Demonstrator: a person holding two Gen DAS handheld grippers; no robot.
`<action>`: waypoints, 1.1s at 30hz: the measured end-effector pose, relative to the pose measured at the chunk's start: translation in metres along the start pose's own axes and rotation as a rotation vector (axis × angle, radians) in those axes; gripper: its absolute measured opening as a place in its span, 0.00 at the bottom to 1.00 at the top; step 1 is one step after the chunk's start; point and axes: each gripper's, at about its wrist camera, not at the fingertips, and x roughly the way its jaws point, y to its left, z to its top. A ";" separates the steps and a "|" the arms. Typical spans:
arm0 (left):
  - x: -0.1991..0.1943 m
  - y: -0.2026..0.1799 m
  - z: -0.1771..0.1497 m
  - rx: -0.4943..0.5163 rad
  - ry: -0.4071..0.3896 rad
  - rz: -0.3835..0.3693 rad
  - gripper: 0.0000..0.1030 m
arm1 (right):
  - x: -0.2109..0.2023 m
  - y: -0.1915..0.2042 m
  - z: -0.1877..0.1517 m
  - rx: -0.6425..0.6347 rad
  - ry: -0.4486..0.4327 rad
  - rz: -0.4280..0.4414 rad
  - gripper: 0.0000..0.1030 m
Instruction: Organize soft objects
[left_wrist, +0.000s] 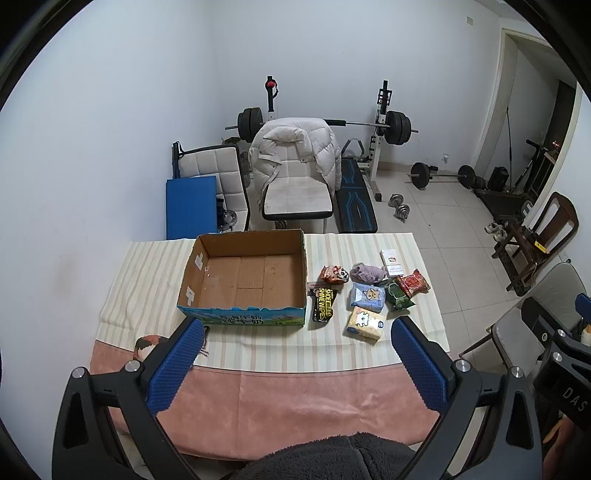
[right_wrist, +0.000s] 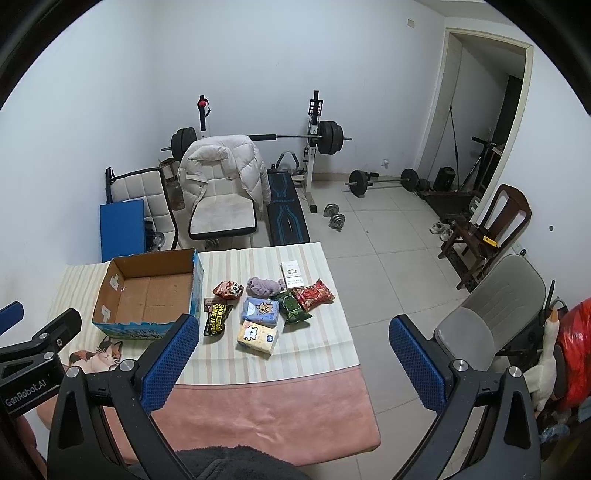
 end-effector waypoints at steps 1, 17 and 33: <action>0.000 0.000 0.000 0.000 0.000 0.000 1.00 | 0.000 0.000 0.000 0.000 0.000 0.000 1.00; 0.006 0.000 -0.002 0.005 0.015 -0.028 1.00 | -0.003 0.005 0.006 0.009 0.004 0.010 1.00; 0.290 -0.088 0.075 0.081 0.430 -0.085 1.00 | 0.276 -0.092 0.035 0.181 0.374 0.114 1.00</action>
